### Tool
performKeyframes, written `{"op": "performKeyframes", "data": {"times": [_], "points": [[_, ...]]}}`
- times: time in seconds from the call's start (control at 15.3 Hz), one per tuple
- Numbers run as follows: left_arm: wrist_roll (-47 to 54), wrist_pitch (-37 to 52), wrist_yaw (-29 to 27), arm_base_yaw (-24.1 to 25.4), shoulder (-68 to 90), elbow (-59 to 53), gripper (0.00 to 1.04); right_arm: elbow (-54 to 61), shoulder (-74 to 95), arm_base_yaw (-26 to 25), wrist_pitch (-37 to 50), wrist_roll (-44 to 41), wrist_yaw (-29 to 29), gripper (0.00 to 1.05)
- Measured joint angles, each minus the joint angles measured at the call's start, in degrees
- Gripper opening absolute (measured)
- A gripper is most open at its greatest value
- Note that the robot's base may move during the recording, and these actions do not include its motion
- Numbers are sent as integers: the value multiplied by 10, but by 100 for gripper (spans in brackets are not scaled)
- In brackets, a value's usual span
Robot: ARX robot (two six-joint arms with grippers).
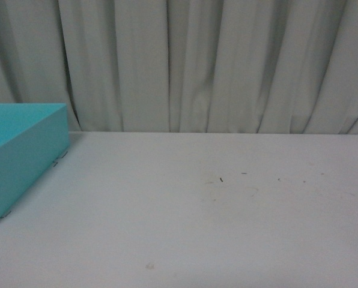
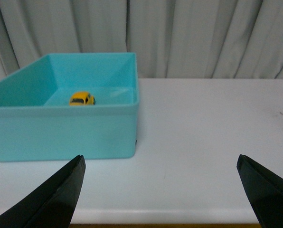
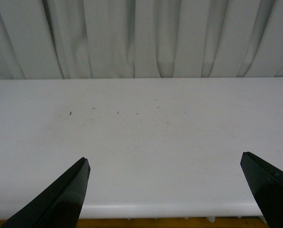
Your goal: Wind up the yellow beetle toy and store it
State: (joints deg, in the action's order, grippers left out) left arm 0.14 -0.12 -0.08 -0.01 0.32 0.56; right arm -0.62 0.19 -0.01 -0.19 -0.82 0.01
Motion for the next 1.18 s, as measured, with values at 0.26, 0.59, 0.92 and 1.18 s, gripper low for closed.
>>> {"op": "performKeyframes", "data": {"times": [0.26,0.59,0.92,1.18], "points": [[0,-1,0,0,0,0,98,0,0,0,0,0,0,98],[0,-1,0,0,0,0,98,0,0,0,0,0,0,98],[0,-1,1,0,0,0,98,0,0,0,0,0,0,98],[0,-2,1,0,0,0,98,0,0,0,-1,2,0,98]]}}
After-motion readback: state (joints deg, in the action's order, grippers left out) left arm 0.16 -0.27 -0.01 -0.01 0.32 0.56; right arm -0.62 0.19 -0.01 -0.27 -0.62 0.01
